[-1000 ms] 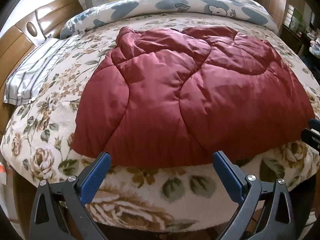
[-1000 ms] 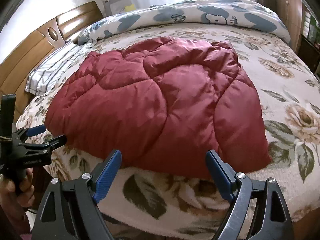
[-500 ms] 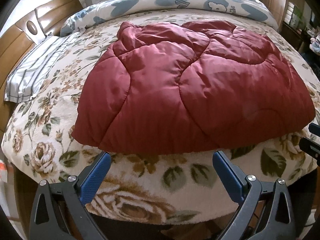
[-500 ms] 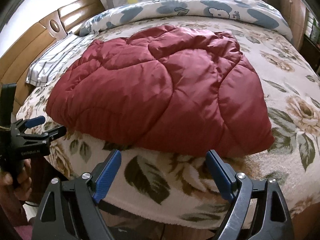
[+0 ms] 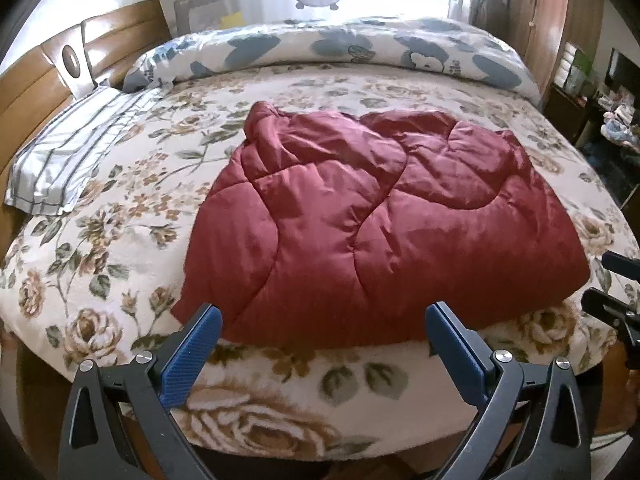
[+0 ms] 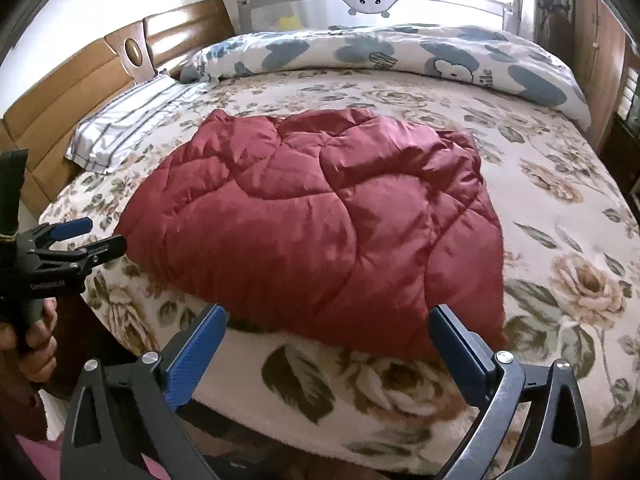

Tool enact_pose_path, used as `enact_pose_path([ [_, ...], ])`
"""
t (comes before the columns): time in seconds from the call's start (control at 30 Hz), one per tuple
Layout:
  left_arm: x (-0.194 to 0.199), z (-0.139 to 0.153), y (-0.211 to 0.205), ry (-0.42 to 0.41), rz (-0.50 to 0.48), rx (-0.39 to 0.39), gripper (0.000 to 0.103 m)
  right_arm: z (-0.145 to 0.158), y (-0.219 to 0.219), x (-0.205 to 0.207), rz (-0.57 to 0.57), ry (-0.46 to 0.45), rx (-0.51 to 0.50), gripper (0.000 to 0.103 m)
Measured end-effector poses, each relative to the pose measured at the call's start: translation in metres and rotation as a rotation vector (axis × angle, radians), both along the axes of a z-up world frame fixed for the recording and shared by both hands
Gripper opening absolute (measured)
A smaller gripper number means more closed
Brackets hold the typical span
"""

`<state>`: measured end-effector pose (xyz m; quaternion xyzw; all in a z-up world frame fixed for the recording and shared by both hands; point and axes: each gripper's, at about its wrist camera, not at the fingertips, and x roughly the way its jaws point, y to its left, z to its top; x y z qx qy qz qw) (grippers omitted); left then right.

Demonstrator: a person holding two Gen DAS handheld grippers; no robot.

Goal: Fold large clothes

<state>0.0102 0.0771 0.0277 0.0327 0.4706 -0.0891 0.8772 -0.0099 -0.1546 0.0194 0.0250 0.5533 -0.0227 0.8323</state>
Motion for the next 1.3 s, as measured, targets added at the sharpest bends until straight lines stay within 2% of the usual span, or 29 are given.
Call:
enact_pose_path([
  [0.23,0.021,-0.018,-0.012,0.054,-0.018,0.026,0.102,-0.031,-0.006,0.017,-0.033,0.051,0.057,0.102],
  [0.4,0.04,-0.031,-0.028,0.074,-0.026,0.06,0.102,-0.043,-0.006,0.027,-0.034,0.068,0.047,0.102],
  [0.67,0.073,-0.055,-0.031,0.108,-0.017,0.021,0.103,-0.071,-0.03,0.041,-0.093,0.083,0.061,0.103],
  [0.83,0.083,-0.063,-0.036,0.093,-0.017,0.046,0.103,-0.08,-0.033,0.044,-0.097,0.081,0.037,0.103],
  [1.0,0.084,-0.065,-0.038,0.088,-0.012,0.054,0.103,-0.078,-0.034,0.044,-0.113,0.074,0.039,0.103],
  [1.3,0.058,-0.044,-0.03,0.093,0.012,0.046,0.102,-0.041,-0.02,0.024,-0.096,0.037,0.022,0.103],
])
